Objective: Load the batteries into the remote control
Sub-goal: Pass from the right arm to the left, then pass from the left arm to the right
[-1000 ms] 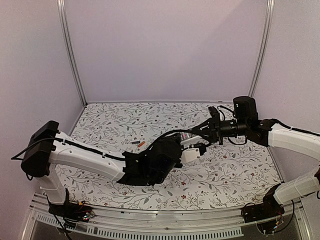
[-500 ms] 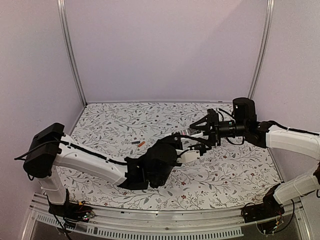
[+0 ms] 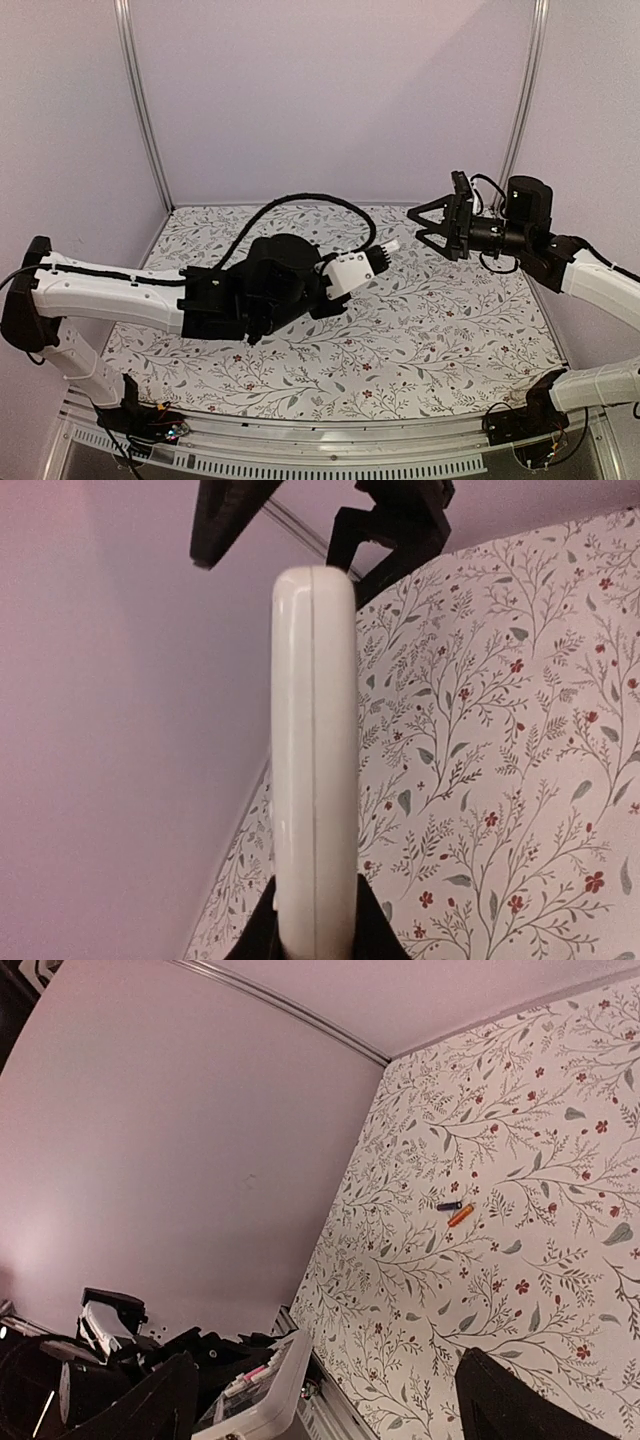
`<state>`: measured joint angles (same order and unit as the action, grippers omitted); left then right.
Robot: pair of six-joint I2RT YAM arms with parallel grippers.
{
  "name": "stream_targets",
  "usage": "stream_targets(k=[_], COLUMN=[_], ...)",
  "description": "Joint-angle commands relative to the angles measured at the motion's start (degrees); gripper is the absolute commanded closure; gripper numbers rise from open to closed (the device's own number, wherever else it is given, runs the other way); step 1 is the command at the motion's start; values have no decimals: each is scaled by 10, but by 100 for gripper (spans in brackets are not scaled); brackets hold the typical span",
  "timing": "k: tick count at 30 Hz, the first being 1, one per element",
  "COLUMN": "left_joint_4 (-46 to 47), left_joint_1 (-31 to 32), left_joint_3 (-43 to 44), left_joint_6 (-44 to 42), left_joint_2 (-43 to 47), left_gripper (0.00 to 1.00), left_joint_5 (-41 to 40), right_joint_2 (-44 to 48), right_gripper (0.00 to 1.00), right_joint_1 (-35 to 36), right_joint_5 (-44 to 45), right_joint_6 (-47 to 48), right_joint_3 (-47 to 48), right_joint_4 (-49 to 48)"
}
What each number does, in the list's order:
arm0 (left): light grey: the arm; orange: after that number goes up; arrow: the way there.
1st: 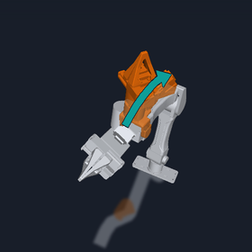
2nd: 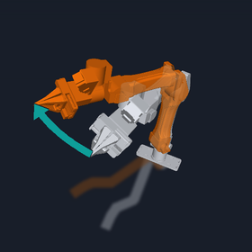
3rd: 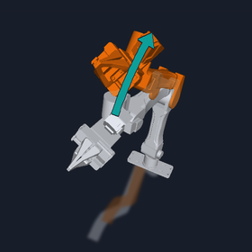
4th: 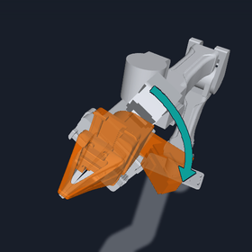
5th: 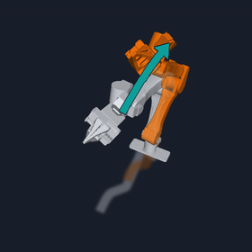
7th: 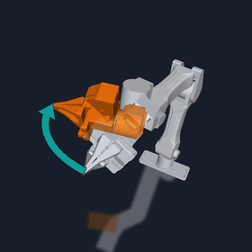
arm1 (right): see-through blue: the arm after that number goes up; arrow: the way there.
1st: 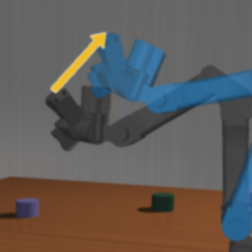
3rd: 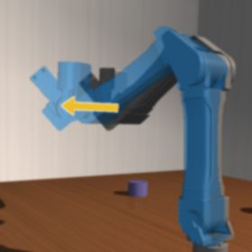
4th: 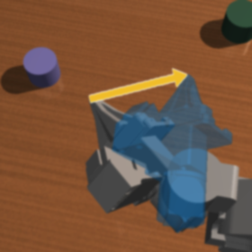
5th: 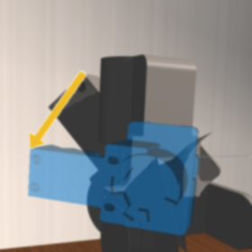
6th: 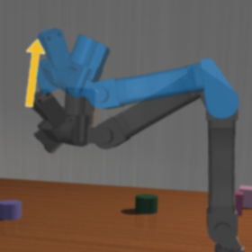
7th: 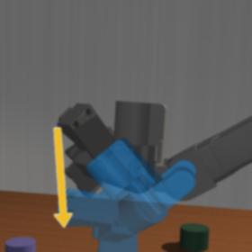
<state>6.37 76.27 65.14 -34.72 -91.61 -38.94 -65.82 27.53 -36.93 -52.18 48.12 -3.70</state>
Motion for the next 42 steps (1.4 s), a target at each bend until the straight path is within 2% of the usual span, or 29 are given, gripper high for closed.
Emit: stream_targets(k=[1, 6, 10, 12, 16, 22, 32, 39, 42], left_joint_4=[-134, -179, -199, -219, -265, -281, -284, -327, -353], left_joint_1=[-56, -141, -189, -205, -238, -264, -260, -239, -234], left_joint_3=[20, 29, 36, 44, 62, 72, 108, 143, 162], left_joint_6=[172, 280, 325, 338, 351, 382, 404, 384, 370], left_joint_2=[72, 118, 133, 131, 118, 86, 19, -18, -36], left_gripper=[100, 100, 100, 100, 100, 100, 100, 100, 100], left_joint_5=[189, 400, 551, 600, 694, 829, 940, 946, 950], right_joint_2=[48, 83, 101, 96, 82, 58, 3, -40, -51], right_gripper=[9, 9, 9, 10, 12, 13, 20, 26, 33], right_joint_1=[1, 1, 2, 5, 31, 78, 148, 184, 193], right_joint_5=[11, -33, -71, -89, -94, -91, -66, -68, -71], right_joint_6=[136, 204, 230, 236, 282, 352, 425, 435, 435], right_joint_3=[16, 20, 25, 33, 63, 97, 148, 175, 181], right_joint_4=[15, 19, 25, 36, 135, 235, 328, 348, 349])
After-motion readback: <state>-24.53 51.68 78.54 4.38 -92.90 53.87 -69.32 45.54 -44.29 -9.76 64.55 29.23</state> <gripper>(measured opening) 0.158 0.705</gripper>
